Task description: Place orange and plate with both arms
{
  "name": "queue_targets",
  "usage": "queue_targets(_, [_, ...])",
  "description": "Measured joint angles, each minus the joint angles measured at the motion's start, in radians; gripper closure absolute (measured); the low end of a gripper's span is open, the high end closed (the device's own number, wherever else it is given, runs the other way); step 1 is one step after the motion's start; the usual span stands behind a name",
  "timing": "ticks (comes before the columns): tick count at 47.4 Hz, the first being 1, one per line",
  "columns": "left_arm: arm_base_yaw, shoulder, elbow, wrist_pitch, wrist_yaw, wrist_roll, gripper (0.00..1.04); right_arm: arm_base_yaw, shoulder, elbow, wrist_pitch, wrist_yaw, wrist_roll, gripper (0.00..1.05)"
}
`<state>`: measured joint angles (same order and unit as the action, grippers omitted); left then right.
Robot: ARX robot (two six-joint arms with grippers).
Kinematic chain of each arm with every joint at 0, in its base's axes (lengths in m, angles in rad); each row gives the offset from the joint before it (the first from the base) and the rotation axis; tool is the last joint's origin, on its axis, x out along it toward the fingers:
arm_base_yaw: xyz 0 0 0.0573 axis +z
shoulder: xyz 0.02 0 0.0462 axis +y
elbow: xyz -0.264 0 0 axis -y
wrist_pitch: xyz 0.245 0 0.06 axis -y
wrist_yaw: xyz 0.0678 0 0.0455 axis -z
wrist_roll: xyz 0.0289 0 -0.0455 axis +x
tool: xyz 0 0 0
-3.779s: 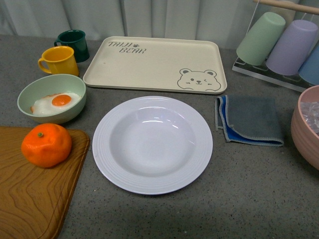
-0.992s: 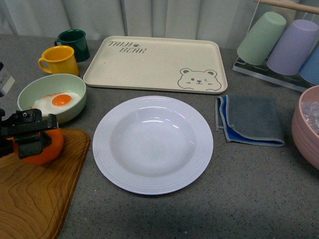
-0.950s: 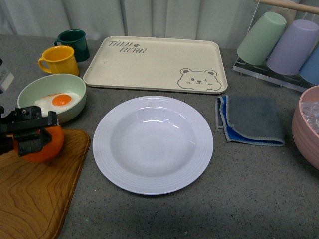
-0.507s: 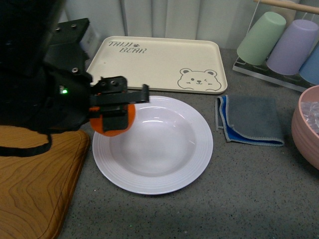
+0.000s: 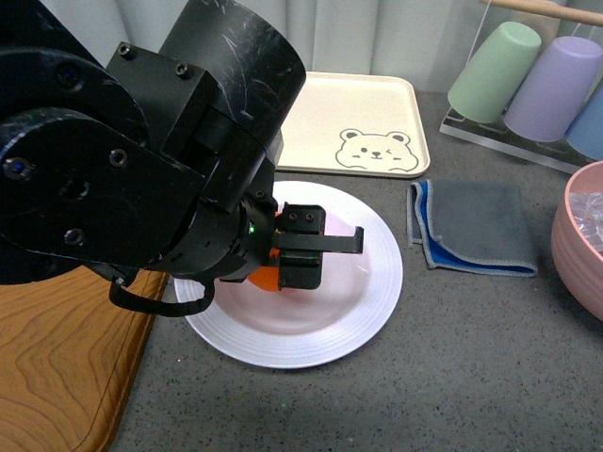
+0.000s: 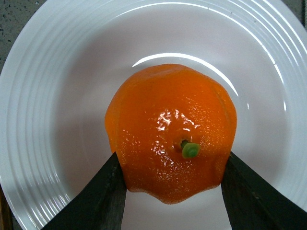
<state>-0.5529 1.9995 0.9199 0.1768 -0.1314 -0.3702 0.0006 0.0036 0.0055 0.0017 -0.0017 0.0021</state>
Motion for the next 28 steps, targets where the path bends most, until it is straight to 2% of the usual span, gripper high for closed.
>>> queue_targets(9, [-0.011,0.018,0.011,-0.007,0.019,-0.009,0.57,0.0,0.0,0.0,0.0,0.0,0.0,0.09])
queue_targets(12, [-0.016,0.019,0.014,-0.008,0.02,-0.011,0.46,0.0,0.0,0.0,0.0,0.0,0.0,0.09])
queue_targets(21, [-0.021,0.01,0.014,-0.018,0.018,-0.01,0.23,0.0,0.0,0.0,0.0,0.0,0.0,0.09])
queue_targets(25, [-0.019,-0.019,0.001,-0.018,0.006,-0.009,0.07,0.0,0.0,0.0,0.0,0.0,0.0,0.09])
queue_targets(26, [-0.016,-0.033,-0.006,-0.016,-0.003,-0.011,0.05,0.0,0.0,0.0,0.0,0.0,0.0,0.09])
queue_targets(28, [-0.01,-0.055,-0.017,-0.013,-0.014,-0.013,0.07,0.0,0.0,0.0,0.0,0.0,0.0,0.09])
